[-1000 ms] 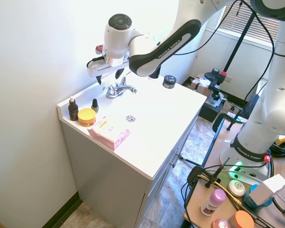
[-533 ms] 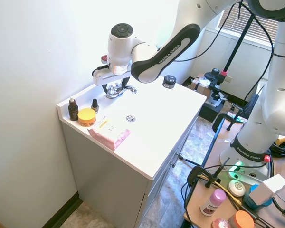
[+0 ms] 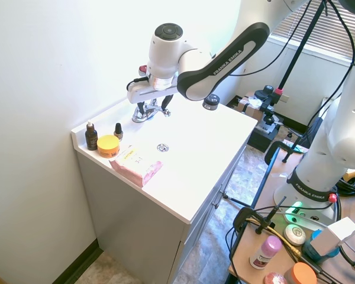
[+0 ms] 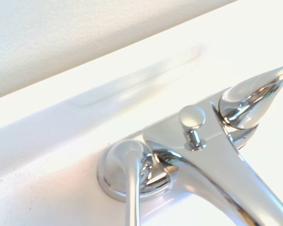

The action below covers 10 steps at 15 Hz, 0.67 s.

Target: Turn on the hot water

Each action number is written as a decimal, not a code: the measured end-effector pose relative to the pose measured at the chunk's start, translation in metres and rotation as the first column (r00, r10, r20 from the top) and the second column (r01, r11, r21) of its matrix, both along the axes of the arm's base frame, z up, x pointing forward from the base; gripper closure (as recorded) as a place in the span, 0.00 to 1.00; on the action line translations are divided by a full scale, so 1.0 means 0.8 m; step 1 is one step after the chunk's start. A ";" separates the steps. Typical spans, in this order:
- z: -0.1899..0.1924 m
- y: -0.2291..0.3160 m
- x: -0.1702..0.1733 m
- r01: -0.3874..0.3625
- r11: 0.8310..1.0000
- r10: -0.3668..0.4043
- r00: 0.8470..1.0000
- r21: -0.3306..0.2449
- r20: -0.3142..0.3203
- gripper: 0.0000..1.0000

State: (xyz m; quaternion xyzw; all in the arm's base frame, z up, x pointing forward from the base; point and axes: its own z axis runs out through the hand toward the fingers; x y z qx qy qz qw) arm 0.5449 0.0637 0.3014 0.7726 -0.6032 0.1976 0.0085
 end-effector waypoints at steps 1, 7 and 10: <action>0.001 -0.010 -0.003 0.009 1.000 -0.009 1.000 -0.005 -0.003 0.00; -0.014 -0.031 -0.032 -0.002 0.999 0.005 0.998 0.041 -0.066 0.00; 0.008 -0.034 -0.073 -0.108 0.991 0.116 0.986 0.075 -0.118 0.00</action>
